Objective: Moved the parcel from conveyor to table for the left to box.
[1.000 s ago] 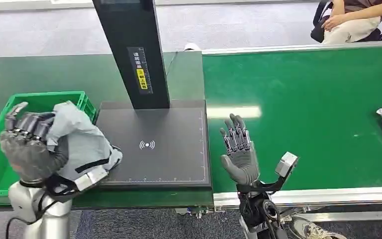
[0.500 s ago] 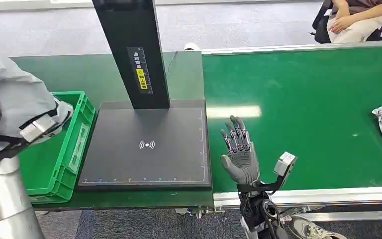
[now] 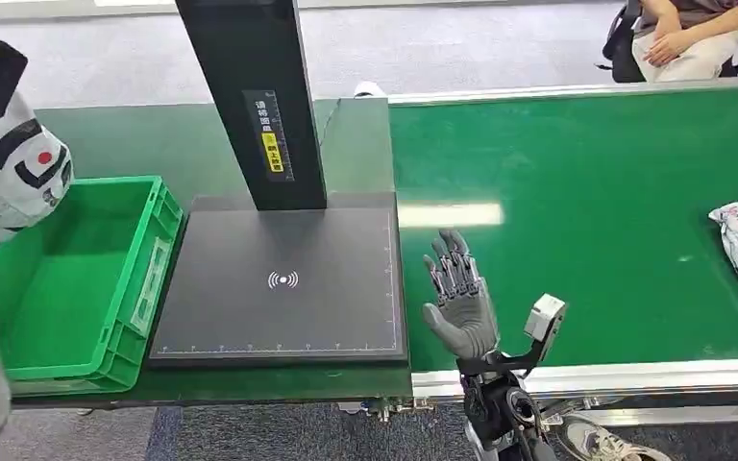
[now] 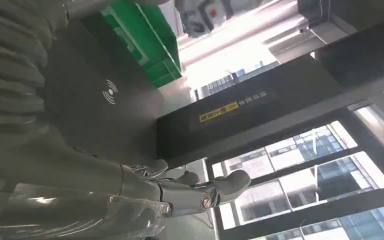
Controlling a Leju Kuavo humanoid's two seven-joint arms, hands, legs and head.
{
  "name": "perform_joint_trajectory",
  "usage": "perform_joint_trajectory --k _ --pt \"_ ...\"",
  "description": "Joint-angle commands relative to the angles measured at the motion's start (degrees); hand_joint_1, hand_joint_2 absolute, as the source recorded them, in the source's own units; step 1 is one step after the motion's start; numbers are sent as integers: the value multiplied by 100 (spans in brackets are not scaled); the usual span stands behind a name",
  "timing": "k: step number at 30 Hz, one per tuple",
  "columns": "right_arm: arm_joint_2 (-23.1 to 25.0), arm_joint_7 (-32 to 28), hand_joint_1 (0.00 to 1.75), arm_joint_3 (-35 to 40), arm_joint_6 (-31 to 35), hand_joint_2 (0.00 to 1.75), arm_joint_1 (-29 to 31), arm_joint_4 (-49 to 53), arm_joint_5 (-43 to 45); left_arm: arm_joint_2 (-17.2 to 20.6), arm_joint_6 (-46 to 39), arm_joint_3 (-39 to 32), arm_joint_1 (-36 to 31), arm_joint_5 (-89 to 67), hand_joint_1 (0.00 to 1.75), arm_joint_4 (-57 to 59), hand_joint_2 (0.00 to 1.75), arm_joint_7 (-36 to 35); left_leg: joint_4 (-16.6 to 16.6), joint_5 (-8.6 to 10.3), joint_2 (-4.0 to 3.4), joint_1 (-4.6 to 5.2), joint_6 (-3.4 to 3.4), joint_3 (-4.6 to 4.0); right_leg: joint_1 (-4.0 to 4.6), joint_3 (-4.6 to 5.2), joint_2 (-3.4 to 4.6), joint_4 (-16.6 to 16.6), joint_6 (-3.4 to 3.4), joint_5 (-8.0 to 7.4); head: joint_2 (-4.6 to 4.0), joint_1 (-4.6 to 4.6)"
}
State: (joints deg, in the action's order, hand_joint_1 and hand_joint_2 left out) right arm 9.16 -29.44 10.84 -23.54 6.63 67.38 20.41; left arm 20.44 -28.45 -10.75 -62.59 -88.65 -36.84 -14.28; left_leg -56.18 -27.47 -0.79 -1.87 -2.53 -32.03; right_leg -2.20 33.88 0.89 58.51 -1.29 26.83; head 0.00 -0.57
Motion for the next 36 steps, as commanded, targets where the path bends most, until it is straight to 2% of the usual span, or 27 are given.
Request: perform_joint_trajectory --k 1,5,6,8,14,15,22,23,24,25,29,32,34,36 --pt "-146 38 0 136 -52 175 199 -331 -30 407 310 1038 -714 -135 175 2057 175 -375 -4 -5 7 -6 14 2 10 -8 -10 -4 14 3 0 0" --pt "-80 36 0 195 -105 175 301 -518 -104 430 1124 1246 -518 -135 175 2196 175 -853 3 -3 7 -4 15 -3 9 -1 -7 -9 17 1 0 0" --pt "-47 32 0 222 -109 175 422 -659 -146 477 1675 1611 -524 -135 175 2313 175 -1148 3 -2 7 -4 16 -6 9 0 -8 -10 17 0 0 0" --pt "-7 16 0 240 -115 175 566 -838 -189 461 2196 1698 -479 -135 175 2356 175 -1311 1 -2 5 -1 12 -11 5 7 -5 -5 12 0 0 -2" --pt "39 -97 0 273 -168 175 671 -1120 -259 437 2927 1453 -346 -96 175 2415 175 -1519 5 0 11 -1 10 -12 4 4 -6 -7 9 -1 0 -2" --pt "39 -104 0 285 -190 175 710 -1188 -260 467 3280 1356 -379 -65 175 2472 175 -1559 9 1 12 -4 19 -2 9 -7 -8 -14 18 -3 0 2" --pt "35 -120 0 280 -209 175 739 -1247 -256 495 3377 1276 -373 -28 175 2449 175 -1550 4 0 11 -4 13 -7 8 -1 -7 -8 14 -1 0 -2" --pt "39 -131 0 269 -210 175 754 -1270 -249 487 3554 1284 -415 -47 157 2460 175 -1539 4 -1 10 -3 13 -8 6 0 -4 -7 13 -1 0 2" --pt "45 -133 0 261 -212 175 766 -1286 -243 472 3574 1216 -433 -12 106 2437 175 -1524 7 0 12 -5 18 -2 9 -7 -7 -11 19 -2 0 0" --pt "55 -125 0 250 -212 175 765 -1278 -235 451 3485 1157 -442 -5 0 2396 175 -1495 4 0 8 -5 14 -8 8 0 -3 -8 15 -3 0 0" --pt "98 -21 0 250 -181 175 695 -1110 -239 410 2111 1015 -484 -11 0 2246 175 -1279 0 0 18 -8 18 -9 13 -3 -14 -8 18 -2 0 0" --pt "79 72 0 271 -105 175 654 -983 -179 377 899 692 -408 236 0 2099 175 -831 -2 0 15 -5 11 -15 7 5 -10 -4 10 -1 0 0" --pt "79 72 0 271 -105 175 654 -983 -179 377 899 692 -408 236 0 2099 175 -831 1 -1 20 -10 22 -7 16 -7 -17 -12 21 -1 0 2" --pt "41 92 0 285 -76 175 642 -963 -131 292 418 435 -396 474 0 2081 175 -461 0 -2 22 -10 20 -8 15 -6 -18 -11 19 0 0 -2"
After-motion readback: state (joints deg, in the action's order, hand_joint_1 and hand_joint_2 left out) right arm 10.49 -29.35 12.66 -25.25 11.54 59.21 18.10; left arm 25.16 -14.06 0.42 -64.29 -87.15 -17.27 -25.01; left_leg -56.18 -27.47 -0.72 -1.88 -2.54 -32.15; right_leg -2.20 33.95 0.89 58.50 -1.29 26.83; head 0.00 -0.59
